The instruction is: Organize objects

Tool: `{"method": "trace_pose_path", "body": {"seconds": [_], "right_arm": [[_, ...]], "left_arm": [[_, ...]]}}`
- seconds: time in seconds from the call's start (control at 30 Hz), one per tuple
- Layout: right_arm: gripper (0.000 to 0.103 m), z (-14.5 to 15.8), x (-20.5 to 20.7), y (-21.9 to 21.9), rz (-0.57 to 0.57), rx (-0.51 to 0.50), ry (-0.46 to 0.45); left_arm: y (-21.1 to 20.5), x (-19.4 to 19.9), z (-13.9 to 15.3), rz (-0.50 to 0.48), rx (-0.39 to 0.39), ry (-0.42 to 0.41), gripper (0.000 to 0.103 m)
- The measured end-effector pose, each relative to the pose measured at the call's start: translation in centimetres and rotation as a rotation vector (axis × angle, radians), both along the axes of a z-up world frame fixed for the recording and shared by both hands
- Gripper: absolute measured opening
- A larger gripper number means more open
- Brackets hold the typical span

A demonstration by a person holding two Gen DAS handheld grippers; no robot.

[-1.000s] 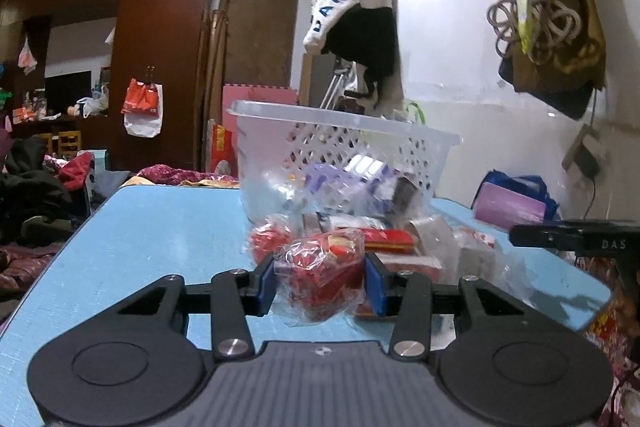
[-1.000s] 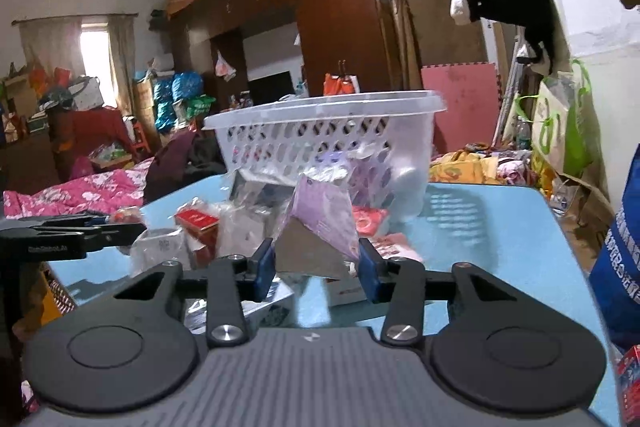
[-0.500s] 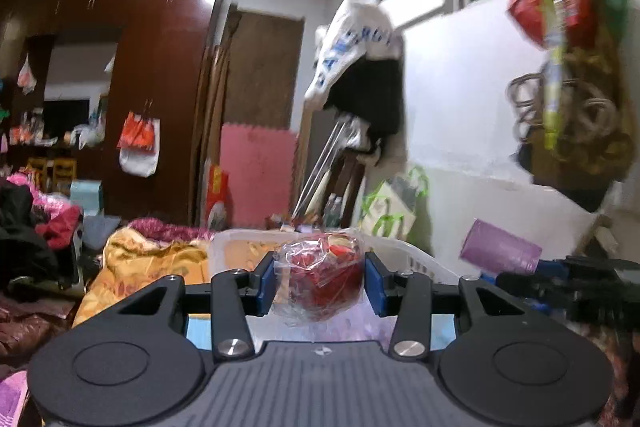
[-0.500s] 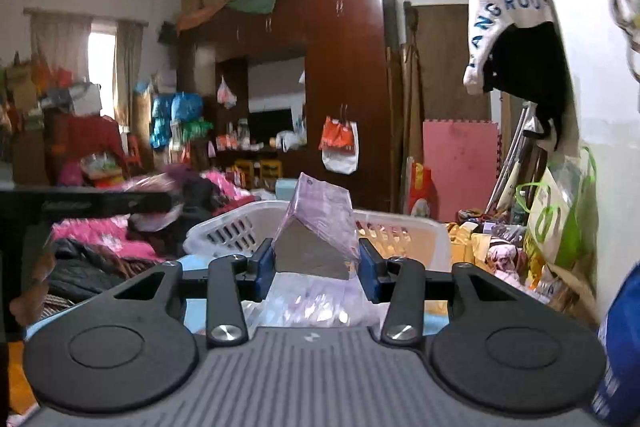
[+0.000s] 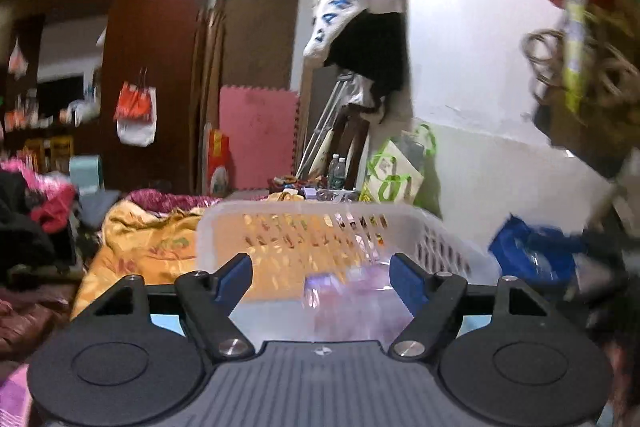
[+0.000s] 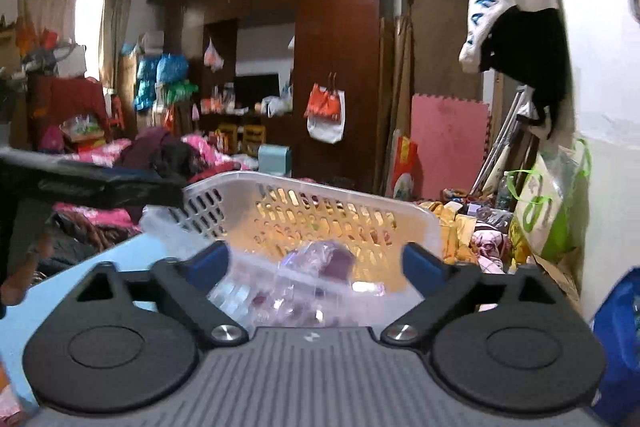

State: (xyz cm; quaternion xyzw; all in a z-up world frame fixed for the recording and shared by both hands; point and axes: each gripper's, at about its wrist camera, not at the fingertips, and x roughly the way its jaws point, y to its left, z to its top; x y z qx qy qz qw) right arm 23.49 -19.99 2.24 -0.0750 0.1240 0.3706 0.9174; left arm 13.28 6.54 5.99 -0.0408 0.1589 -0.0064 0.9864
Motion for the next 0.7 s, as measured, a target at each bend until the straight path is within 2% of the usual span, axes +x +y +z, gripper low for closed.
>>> {"method": "trace_pose_path", "body": {"seconds": [0.1, 0.17, 0.23, 0.37, 0.47, 0.6, 0.7], "right_arm": [[0.103, -2.1, -2.1, -2.5, 0.015, 0.019, 0.023], [0.103, -4.4, -2.6, -3.5, 0.005, -0.011, 0.065], [0.103, -6.5, -2.6, -3.9, -0.011, -0.032, 0.092], [0.103, -8.4, -1.5, -3.7, 0.002, -0.04, 0.161], [0.1, -8.8, -0.2, -3.2, 0.016, -0.048, 0.229], [0.099, -8.9, -0.4, -3.2, 0.016, -0.04, 0.23], [0.092, -9.6, -0.6, -3.1, 0.029, -0.062, 0.258]], "left_arm": [[-1.1, -6.2, -2.8, -0.053, 0.043, -0.021, 0.082], [-2.1, -9.5, -5.4, -0.088, 0.073, -0.032, 0.083], [-2.9, -11.1, -7.3, -0.124, 0.106, -0.001, 0.083], [-4.2, -12.3, -9.6, -0.192, 0.119, 0.047, 0.083], [-4.9, -12.6, -10.3, -0.216, 0.111, 0.05, 0.083], [-6.1, -13.2, -11.1, -0.258, 0.142, 0.057, 0.083], [-7.0, -12.7, -11.6, -0.269, 0.17, 0.08, 0.078]]}}
